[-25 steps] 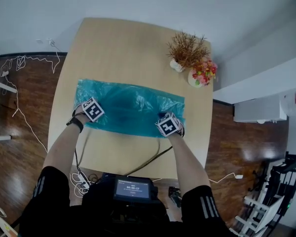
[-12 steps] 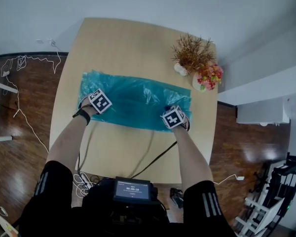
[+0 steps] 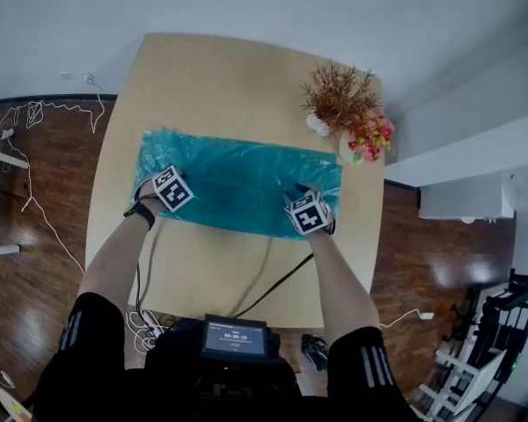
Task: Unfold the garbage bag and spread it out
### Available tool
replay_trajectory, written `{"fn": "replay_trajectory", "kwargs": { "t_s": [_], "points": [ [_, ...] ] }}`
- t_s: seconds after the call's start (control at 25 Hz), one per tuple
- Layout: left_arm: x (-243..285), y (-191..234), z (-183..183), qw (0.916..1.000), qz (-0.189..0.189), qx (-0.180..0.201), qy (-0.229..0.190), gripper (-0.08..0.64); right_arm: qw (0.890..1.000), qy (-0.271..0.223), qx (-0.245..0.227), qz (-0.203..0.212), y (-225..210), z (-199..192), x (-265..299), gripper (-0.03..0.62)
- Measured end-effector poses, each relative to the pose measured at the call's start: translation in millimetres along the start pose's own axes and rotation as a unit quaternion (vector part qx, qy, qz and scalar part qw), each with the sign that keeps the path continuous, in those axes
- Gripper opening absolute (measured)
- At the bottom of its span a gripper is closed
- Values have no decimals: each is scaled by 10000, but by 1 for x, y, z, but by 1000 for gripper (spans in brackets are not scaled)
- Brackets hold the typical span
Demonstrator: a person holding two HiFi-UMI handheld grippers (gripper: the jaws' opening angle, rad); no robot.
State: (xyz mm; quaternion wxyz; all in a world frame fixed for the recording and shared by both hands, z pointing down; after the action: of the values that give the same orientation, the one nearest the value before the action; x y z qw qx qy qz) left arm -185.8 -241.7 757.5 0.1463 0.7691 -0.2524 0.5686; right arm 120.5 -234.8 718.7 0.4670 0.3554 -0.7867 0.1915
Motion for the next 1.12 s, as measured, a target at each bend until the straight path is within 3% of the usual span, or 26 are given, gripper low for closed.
{"fn": "replay_trajectory", "kwargs": {
  "t_s": [0.16,0.28,0.48,0.6,0.84,1.04,1.12],
  "points": [
    [-16,-2,8,9983,404,319,-271,1,9984,-527,-154,-164,0,30,-22,196],
    [-35,-3,20,9908,939,788,-577,1,9959,-689,-551,-199,5,50,-31,195],
    [-59,-11,27,9620,1898,1692,-998,0,9894,-1008,-1037,-94,15,89,-42,204],
    [-71,-18,26,9451,2283,2029,-1164,0,9847,-1019,-1417,-9,23,107,-38,219],
    [-84,-34,18,9235,2662,2389,-1383,0,9682,-679,-2408,25,40,123,-26,234],
    [-91,-43,13,9156,2789,2482,-1495,0,9489,-56,-3154,105,52,107,-8,232],
    [-91,-45,12,9151,2784,2492,-1513,0,9465,-6,-3228,28,52,104,-6,178]
  ]
}}
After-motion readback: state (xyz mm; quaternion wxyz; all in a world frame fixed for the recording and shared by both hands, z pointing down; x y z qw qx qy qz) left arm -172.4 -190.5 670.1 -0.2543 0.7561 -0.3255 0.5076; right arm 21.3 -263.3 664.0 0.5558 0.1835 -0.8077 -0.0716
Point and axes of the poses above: the fingertips, and each gripper's own axes: x forward along the fingers, y to its left, z out of its top, the point moved 2 cm from there along -x, backward along the fingers, and after that the axes turned 2 degrees about z, right-handed, at the moved point
